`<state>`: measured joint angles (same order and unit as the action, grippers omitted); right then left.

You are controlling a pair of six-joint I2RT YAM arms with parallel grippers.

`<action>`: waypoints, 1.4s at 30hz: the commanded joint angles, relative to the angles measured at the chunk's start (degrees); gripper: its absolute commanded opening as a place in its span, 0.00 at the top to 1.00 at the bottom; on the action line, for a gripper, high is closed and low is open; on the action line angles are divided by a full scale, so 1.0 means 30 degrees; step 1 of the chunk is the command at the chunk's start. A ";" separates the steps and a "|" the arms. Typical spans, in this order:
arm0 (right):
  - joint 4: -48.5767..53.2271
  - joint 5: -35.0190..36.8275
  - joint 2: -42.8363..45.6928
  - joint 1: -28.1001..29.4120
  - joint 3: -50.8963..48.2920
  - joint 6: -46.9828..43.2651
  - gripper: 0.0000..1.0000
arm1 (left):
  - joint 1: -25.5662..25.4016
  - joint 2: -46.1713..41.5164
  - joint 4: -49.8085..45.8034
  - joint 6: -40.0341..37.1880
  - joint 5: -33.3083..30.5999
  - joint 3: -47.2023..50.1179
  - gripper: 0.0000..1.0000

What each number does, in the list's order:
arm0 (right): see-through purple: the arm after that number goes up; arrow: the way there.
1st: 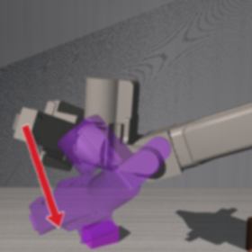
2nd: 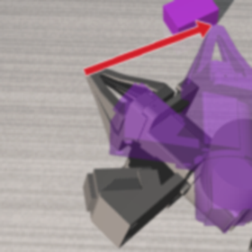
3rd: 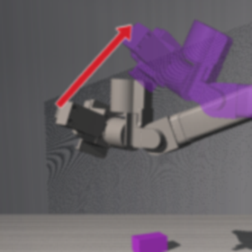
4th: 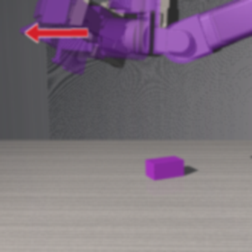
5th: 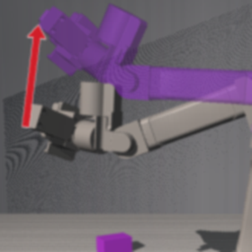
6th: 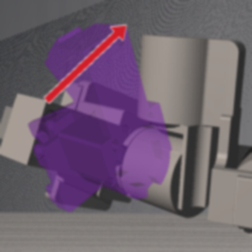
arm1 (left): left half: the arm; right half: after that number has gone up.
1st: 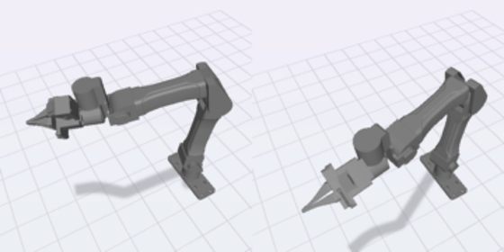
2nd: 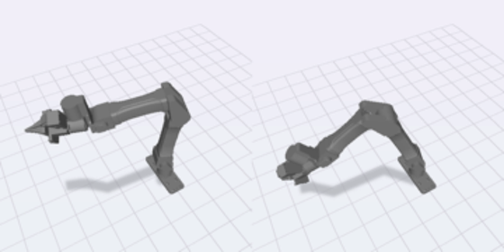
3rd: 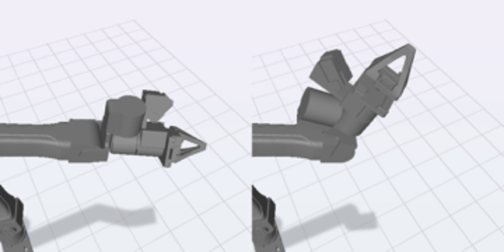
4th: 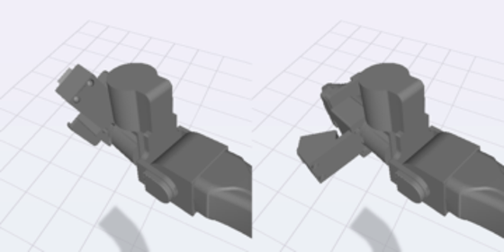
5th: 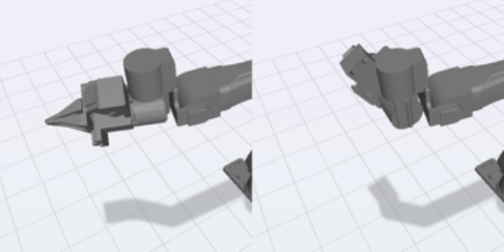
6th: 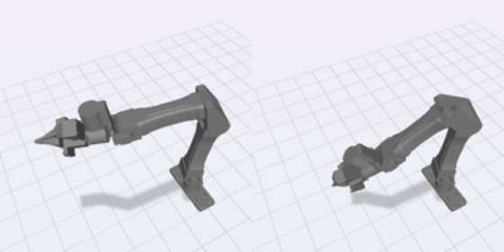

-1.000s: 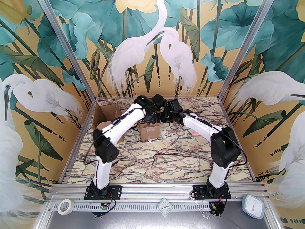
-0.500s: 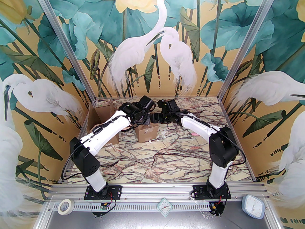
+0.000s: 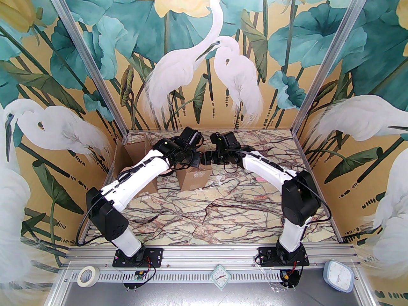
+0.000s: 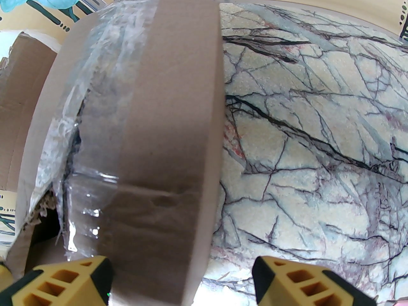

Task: Unpack the express box

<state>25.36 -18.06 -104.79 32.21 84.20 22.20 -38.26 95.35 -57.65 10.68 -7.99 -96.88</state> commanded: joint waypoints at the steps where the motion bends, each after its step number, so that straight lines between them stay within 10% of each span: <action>1: 0.0140 0.0460 0.0205 0.0400 0.0121 -0.0527 0.01 | -0.0342 -0.0346 0.1579 -0.0832 0.1261 -0.1428 1.00; 21: 0.1706 0.9303 0.3556 0.3820 -0.1188 -0.6202 0.01 | -0.0346 0.0198 0.2400 0.0944 0.2161 -0.1222 1.00; 42: 0.1429 0.1980 -0.0296 0.0078 -0.1554 0.2486 0.01 | -0.1204 -0.1006 0.5133 -0.1117 0.2694 0.1785 1.00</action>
<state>27.99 -10.13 -102.26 32.60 80.53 25.65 -39.92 95.35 -48.42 9.78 -2.20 -92.27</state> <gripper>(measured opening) 0.992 0.065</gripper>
